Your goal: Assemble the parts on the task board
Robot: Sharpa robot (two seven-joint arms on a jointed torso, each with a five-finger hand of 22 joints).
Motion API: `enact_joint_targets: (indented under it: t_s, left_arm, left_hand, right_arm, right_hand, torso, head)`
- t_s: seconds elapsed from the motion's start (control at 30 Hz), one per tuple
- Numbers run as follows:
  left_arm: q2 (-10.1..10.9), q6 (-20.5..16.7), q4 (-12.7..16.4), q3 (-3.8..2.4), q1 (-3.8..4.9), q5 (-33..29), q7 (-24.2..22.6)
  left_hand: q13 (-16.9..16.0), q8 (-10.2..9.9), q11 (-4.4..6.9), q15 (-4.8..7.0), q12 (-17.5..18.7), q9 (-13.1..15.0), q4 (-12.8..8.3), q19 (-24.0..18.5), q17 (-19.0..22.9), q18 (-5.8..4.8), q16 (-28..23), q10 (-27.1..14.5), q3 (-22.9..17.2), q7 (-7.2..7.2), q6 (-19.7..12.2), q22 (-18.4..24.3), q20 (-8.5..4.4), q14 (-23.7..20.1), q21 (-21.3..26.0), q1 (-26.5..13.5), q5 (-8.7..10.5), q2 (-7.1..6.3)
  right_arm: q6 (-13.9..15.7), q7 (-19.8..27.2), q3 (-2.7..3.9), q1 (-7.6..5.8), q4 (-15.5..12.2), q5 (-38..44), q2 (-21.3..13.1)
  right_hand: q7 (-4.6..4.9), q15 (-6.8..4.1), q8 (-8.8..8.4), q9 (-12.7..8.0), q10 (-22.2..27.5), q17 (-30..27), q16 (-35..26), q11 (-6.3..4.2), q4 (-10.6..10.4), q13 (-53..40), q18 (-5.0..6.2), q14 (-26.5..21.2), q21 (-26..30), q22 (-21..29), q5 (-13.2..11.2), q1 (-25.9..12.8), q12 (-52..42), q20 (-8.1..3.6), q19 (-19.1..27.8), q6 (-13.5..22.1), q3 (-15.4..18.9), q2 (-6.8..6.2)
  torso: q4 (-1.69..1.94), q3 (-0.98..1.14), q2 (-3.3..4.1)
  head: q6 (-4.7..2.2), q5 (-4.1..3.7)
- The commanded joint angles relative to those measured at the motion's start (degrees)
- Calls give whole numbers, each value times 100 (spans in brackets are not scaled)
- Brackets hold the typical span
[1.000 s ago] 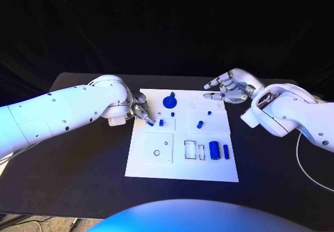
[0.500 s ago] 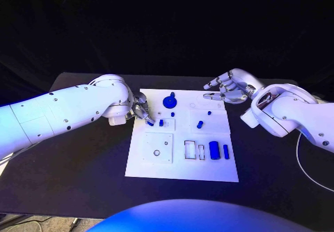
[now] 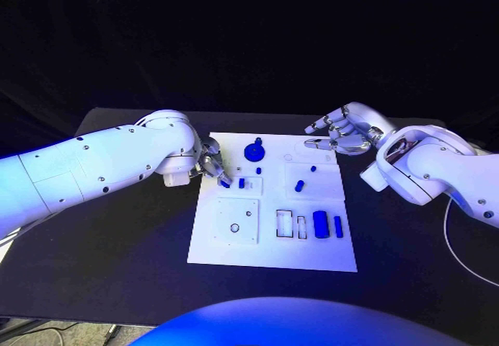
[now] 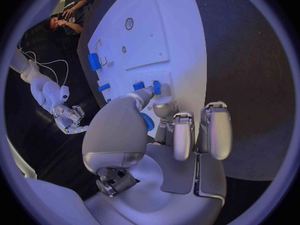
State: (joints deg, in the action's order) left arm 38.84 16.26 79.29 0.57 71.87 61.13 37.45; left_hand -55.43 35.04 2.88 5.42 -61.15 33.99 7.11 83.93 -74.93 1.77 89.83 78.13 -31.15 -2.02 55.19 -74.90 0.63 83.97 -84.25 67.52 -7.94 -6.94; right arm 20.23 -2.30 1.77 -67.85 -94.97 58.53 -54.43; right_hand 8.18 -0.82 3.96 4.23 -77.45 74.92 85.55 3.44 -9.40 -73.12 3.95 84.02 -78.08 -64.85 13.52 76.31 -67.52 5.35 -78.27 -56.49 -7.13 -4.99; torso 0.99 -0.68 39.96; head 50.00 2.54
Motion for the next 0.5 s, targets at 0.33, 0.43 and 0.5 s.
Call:
enact_joint_targets:
  t_s: [0.33,0.43,0.5]
  left_arm:
    - [-129,227,-83,25,-29,2,367]
    - [-148,211,-99,26,-28,5,375]
    - [-160,206,-107,26,-28,6,379]
  left_hand:
    - [-56,19,29,69,-57,6,-119,459,-1507,-54,17,91,-15,137,243,-1155,-41,603,-89,-373,22,-2]
    - [-62,16,31,71,-61,5,-108,460,-1507,-56,17,94,8,139,249,-1159,-43,603,-95,-396,21,2]
    - [-69,14,32,73,-67,5,-100,462,-1507,-57,17,98,25,140,254,-1164,-44,603,-101,-413,22,5]
  right_arm:
    - [-54,48,0,3,-28,11,-12]
    - [-53,51,0,3,-28,10,-12]
    - [-52,52,0,3,-29,10,-13]
  right_hand:
    - [12,-23,21,9,-34,767,-27,-18,-10,-3,100,432,24,9,25,-36,-22,-35,15,-40,16,31]
    - [12,-23,21,9,-34,767,-27,-18,-10,-3,100,432,24,9,25,-36,-22,-35,15,-40,16,31]
    - [12,-23,21,9,-34,767,-27,-18,-10,-3,100,432,24,9,25,-36,-22,-35,15,-40,16,31]
  torso:
    - [-5,0,2]
    - [-5,0,0]
    - [-4,-1,-1]
  head:
    - [0,4]
    - [0,-2]
    - [0,-13]
